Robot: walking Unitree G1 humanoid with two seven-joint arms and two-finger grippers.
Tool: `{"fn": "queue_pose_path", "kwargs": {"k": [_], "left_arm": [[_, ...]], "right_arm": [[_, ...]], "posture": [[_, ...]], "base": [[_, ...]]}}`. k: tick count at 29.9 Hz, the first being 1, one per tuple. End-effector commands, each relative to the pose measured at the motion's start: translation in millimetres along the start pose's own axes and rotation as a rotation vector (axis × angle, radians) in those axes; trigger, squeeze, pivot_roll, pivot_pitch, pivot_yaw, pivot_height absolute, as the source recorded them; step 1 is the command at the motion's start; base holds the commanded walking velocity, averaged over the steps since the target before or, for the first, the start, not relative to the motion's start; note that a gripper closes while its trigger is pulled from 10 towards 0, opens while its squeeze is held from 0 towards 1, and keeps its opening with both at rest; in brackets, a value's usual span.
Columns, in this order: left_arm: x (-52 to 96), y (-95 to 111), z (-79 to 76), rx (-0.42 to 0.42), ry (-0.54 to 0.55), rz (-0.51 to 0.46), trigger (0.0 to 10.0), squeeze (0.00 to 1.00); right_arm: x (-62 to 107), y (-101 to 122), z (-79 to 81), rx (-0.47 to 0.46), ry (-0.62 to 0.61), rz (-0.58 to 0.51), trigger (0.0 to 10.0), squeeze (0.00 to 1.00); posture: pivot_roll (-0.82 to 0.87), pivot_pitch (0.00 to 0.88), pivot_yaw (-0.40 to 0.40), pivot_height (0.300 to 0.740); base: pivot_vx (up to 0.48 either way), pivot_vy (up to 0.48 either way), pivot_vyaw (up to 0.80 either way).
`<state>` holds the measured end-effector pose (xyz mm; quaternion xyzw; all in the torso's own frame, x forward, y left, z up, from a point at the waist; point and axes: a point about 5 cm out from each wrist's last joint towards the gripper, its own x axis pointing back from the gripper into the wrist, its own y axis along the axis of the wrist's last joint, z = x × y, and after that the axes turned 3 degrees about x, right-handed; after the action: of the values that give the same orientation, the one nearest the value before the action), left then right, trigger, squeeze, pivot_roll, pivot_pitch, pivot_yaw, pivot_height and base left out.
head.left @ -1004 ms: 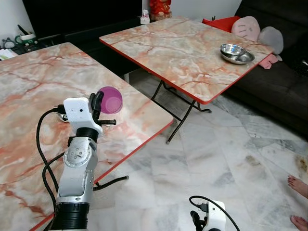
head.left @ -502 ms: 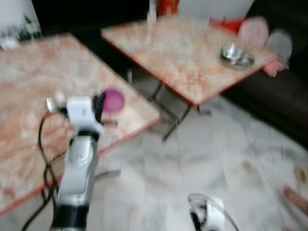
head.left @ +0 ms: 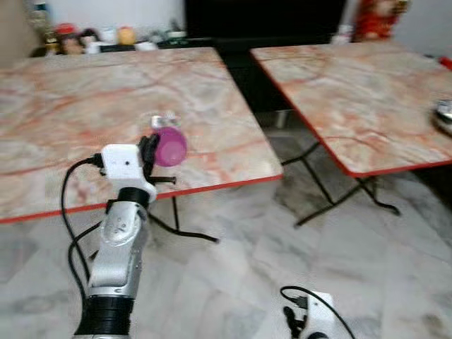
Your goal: Setting the table
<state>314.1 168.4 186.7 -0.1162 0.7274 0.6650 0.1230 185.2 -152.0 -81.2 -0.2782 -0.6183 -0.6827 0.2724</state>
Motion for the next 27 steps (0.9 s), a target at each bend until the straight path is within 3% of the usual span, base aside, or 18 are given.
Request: {"fn": "queue_pose_path", "kwargs": {"k": [1,19,27], "left_arm": [[-0.1,0,-7.3,-0.008,-0.018,-0.006,10.0,0.00],[-1.0,0,-7.5,0.005,-0.017,-0.003,10.0,0.00],[3.2,-1,-17.8,-0.113,-0.158,-0.011,10.0,0.00]], "right_arm": [[1.6,-2,-10.2,0.006,-0.026,0.007,10.0,0.00],[0.8,1,-9.4,0.015,-0.015,-0.001,10.0,0.00],[0.7,2,-10.5,-0.004,-0.025,-0.007,10.0,0.00]], "posture": [[0.14,0.000,-0.067,0.740],[0.14,0.000,-0.075,0.740],[0.14,0.000,-0.073,0.740]], "base": [[0.000,0.000,0.80],[0.000,0.000,0.80],[0.000,0.000,0.25]]}}
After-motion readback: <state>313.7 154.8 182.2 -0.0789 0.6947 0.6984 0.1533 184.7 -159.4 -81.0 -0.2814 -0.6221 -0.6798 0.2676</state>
